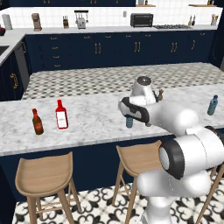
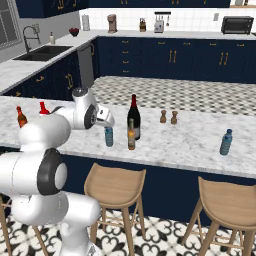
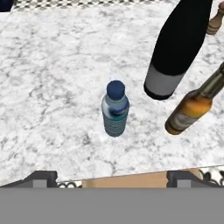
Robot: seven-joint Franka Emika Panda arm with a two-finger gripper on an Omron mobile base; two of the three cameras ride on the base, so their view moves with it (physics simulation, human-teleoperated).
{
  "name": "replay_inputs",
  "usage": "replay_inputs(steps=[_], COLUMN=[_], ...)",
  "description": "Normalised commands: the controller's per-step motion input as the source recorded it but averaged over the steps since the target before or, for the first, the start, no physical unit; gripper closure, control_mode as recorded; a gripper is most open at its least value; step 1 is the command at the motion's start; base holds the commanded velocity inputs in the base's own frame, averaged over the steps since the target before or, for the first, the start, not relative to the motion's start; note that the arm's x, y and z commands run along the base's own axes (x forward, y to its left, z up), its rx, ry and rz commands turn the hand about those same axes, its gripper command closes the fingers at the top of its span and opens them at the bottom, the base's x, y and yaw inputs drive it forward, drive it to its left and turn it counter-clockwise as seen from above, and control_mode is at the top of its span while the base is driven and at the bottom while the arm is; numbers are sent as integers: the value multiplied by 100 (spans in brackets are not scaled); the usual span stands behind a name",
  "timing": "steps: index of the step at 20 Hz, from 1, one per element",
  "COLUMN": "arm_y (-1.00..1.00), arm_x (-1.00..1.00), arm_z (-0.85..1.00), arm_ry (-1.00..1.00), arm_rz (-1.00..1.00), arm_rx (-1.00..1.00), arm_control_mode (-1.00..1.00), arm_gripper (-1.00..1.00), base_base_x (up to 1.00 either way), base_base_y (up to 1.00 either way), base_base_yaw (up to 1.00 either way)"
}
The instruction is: Move the plastic bottles in the middle to the plastics group, and the glass bottles in the middle to the glass group.
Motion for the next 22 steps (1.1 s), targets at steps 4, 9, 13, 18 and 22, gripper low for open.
replay_inputs(steps=[4, 9, 13, 18, 22], arm_y=[0, -4, -11, 0, 0], arm_x=[22, 19, 8, 8, 20], arm_z=[-20, -7, 0, -11, -28], arm_ry=[3, 1, 0, 0, 0], arm_rz=[0, 0, 0, 0, 0], arm_rx=[0, 0, 2, 2, 0], arm_control_mode=[-100, -100, -100, -100, -100], arm_gripper=[-100, -100, -100, -100, -100], base_base_x=[0, 0, 0, 0, 0], base_base_y=[0, 0, 0, 0, 0], base_base_yaw=[0, 0, 0, 0, 0])
